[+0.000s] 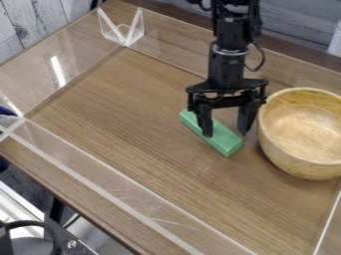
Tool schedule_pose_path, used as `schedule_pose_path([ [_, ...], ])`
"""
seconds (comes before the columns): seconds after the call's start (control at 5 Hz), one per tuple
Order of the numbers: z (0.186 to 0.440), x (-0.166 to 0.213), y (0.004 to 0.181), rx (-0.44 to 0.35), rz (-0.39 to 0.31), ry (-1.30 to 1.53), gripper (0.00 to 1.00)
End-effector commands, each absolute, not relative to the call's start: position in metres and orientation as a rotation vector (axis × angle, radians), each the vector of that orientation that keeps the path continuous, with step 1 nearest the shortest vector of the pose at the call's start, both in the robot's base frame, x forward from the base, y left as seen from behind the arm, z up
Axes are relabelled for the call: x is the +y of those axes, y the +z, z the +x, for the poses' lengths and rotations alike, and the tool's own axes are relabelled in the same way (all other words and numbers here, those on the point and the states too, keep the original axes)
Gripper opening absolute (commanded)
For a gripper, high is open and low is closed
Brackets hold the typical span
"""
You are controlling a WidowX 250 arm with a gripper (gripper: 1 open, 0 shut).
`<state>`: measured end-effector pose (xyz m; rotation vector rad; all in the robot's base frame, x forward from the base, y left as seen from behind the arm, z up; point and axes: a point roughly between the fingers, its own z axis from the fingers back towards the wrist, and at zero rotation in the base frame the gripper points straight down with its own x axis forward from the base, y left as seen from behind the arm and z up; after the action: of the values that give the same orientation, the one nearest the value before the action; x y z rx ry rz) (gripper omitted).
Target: Put the green block in the brown bowl
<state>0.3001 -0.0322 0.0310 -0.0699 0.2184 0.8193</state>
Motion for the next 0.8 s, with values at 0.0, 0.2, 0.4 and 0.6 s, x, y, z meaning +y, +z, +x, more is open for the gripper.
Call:
schedule_pose_path([
  [0.0,0.3016,-0.0277,0.0297,0.206,-0.077,0.834,1.00],
  [0.2,0.3047,-0.0284,0.0227,0.202,-0.101,0.840,1.00],
  [0.4,0.2999,-0.0275,0.0200,0.208,-0.072,0.845,0.00],
  [0.6,0.2970,-0.0269,0.0219,0.211,-0.053,0.843,0.00],
])
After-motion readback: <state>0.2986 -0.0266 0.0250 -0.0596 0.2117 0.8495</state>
